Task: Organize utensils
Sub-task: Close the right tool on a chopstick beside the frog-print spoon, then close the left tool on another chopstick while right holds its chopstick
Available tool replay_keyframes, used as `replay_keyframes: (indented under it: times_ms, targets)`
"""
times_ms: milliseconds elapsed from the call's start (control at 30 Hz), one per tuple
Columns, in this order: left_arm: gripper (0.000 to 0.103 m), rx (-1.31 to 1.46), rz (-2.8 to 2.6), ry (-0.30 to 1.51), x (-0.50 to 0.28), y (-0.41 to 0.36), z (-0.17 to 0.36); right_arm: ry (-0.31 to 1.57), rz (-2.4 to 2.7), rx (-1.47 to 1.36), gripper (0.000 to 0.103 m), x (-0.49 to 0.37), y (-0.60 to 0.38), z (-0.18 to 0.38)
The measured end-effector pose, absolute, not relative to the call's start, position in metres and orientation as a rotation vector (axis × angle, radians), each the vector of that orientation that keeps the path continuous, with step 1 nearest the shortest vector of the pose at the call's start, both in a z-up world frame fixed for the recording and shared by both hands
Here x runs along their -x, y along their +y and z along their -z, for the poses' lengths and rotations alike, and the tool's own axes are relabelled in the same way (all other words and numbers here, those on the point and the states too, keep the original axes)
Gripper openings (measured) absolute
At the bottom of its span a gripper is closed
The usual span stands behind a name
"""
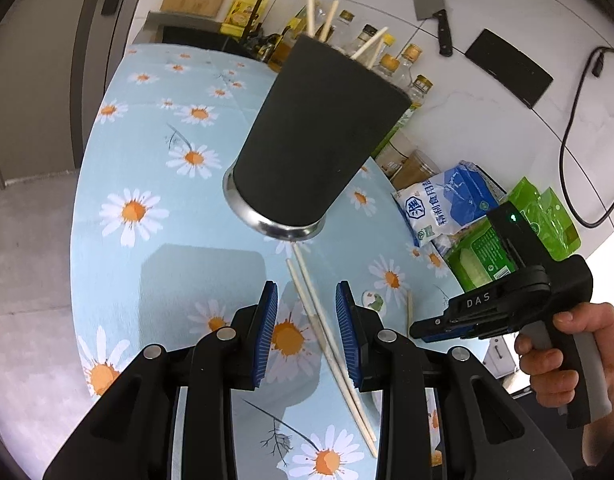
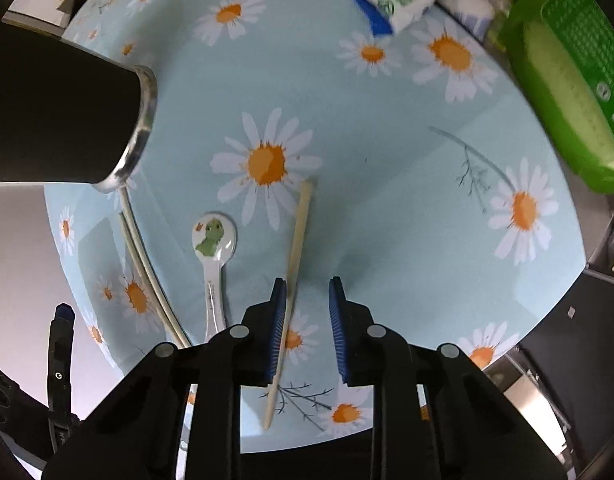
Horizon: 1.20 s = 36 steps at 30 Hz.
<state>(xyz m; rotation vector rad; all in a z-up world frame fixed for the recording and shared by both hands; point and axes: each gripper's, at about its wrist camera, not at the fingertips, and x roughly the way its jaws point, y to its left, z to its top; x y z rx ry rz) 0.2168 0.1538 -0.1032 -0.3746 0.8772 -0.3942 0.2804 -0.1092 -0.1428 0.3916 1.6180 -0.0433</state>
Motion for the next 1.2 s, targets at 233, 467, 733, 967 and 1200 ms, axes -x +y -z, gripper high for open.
replay_keyframes:
  times_ms: [233, 467, 733, 967, 1200]
  targets:
    - [0.029, 0.382, 0.413, 0.879, -0.218, 0.156, 0.106, 1.598, 0.094, -0.311, 0.017, -0.284, -0.087, 0.141]
    - [0.029, 0.396, 0.409, 0.882, -0.224, 0.158, 0.109, 1.558, 0.142, -0.205, 0.006, -0.279, -0.068, 0.141]
    - [0.029, 0.378, 0.392, 0.91, -0.229, 0.149, 0.111, 1.552, 0.05, -0.208, 0.006, -0.292, -0.091, 0.142]
    - [0.029, 0.336, 0.351, 0.988, -0.238, 0.132, 0.118, 1.506, -0.071, -0.185, 0.006, -0.314, -0.109, 0.118]
    - [0.029, 0.289, 0.247, 1.096, -0.242, 0.112, 0.13, 1.469, -0.256, -0.147, 0.006, -0.33, -0.117, 0.097]
